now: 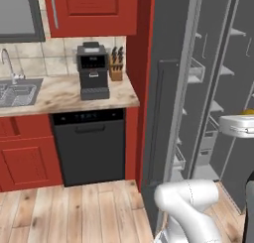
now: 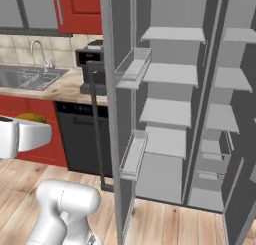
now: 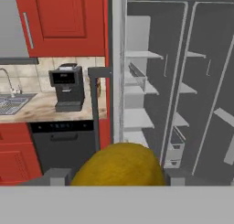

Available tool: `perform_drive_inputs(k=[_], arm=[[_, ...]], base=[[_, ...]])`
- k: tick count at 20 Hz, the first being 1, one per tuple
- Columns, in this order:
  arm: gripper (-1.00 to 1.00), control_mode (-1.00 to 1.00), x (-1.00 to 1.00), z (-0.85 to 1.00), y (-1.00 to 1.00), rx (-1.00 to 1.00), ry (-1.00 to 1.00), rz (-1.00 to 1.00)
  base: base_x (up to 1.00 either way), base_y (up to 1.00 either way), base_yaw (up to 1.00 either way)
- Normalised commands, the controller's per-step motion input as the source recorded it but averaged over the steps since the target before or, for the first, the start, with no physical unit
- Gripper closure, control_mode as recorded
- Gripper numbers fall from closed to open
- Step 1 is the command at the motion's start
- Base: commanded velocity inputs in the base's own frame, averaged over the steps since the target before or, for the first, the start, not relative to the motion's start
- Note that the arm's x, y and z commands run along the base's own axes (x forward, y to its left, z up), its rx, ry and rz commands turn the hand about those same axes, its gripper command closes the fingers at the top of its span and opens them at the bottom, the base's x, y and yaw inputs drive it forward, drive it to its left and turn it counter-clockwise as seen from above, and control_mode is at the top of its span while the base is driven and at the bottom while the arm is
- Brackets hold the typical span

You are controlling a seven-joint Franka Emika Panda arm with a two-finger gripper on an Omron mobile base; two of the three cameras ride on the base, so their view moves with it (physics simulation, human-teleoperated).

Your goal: Retrieve a lemon from the fridge and place it on the cutting board with the fish.

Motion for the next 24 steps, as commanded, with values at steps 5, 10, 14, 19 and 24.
perform_drive_inputs(k=[5, 10, 14, 19, 24], arm=[[1.00, 1.00, 0.00, 0.00, 0.00, 0.00, 0.00, 0.00], [1.00, 1.00, 0.00, 0.00, 0.00, 0.00, 0.00, 0.00], [1.00, 1.00, 0.00, 0.00, 0.00, 0.00, 0.00, 0.00], [1.00, 1.00, 0.00, 0.00, 0.00, 0.00, 0.00, 0.00], [1.00, 1.00, 0.00, 0.00, 0.00, 0.00, 0.00, 0.00]], base=[[-0.21, 0.74, 0.00], [-0.16, 0.84, 0.00], [0.00, 0.89, 0.00], [0.03, 0.94, 0.00], [0.09, 0.94, 0.00]])
